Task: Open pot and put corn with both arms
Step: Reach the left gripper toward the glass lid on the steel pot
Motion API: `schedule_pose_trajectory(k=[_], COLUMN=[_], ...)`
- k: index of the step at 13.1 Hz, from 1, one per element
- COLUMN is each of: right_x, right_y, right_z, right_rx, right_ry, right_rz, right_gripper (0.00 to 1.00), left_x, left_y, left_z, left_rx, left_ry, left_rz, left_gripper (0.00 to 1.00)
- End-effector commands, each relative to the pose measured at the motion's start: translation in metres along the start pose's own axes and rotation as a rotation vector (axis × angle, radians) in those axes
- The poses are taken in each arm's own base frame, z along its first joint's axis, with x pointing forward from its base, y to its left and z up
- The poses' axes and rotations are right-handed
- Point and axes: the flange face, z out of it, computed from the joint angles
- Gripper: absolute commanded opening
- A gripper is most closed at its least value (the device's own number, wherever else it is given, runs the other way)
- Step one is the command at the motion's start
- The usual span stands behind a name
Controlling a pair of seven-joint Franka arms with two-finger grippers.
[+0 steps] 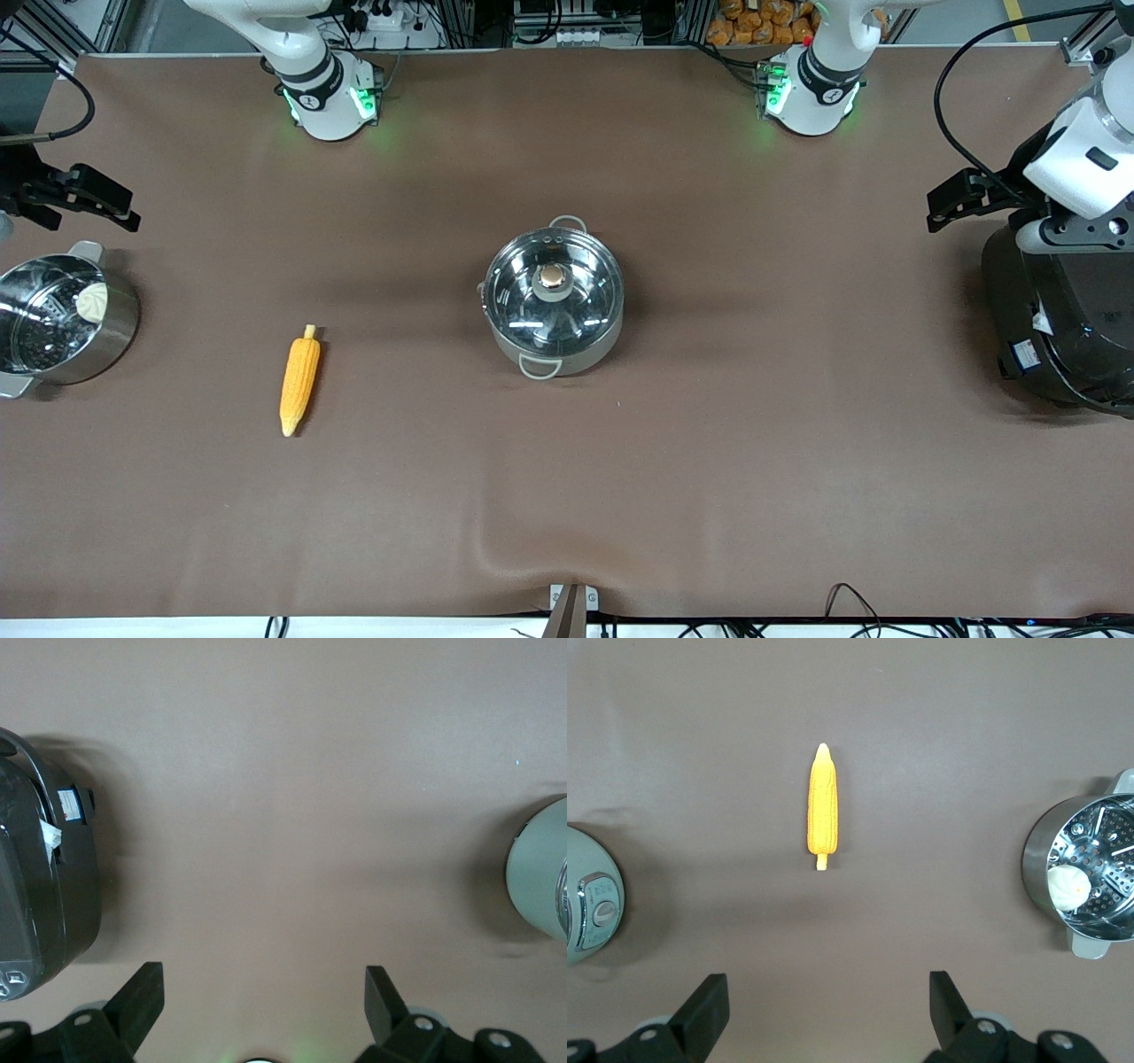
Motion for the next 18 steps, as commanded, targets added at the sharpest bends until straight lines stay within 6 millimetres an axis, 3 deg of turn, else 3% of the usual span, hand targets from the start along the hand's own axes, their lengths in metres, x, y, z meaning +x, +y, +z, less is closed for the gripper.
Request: schedule_pose_trajectory(k=[1, 6, 9, 11, 13, 15, 18], right_x=[-0.004, -0.004, -0.001, 0.006, 0.012, 0.040, 0.054], right_y=[-0.002, -0.002, -0.007, -0.015, -0.018, -0.031, -0.030], right_z=[-0.007, -0.007, -0.004, 0.002, 0.012, 0.067, 0.073], right_rx=[-0.004, -0.003, -0.003, -0.013, -0.006, -0.011, -0.019], right_ry=[0.004, 0.002, -0.002, -0.010, -0.023, -0.118, -0.121], right_rz=[0.002, 0.001, -0.015, -0.036, -0.040, -0.063, -0.056], right_gripper=[1.00, 1.00, 1.00, 1.00, 1.00, 1.00, 1.00], left_x=[-0.007, -0.006, 0.004, 0.014, 0.012, 0.007, 0.006], left_y=[-0.001, 0.010, 0.059, 0.111, 0.177, 0.239, 0.310], left_z=[-0.008, -0.009, 0.003, 0.015, 0.033, 0.060, 0.098], left_rx=[-0.022, -0.002, -0.018, -0.036, -0.053, -0.070, -0.106], left_ry=[-0.001, 0.005, -0.004, 0.001, 0.003, 0.006, 0.009], left_rz=[0.023, 0.042, 0.025, -0.066, -0.213, -0.297, -0.388], left_gripper=[1.00, 1.00, 1.00, 1.00, 1.00, 1.00, 1.00])
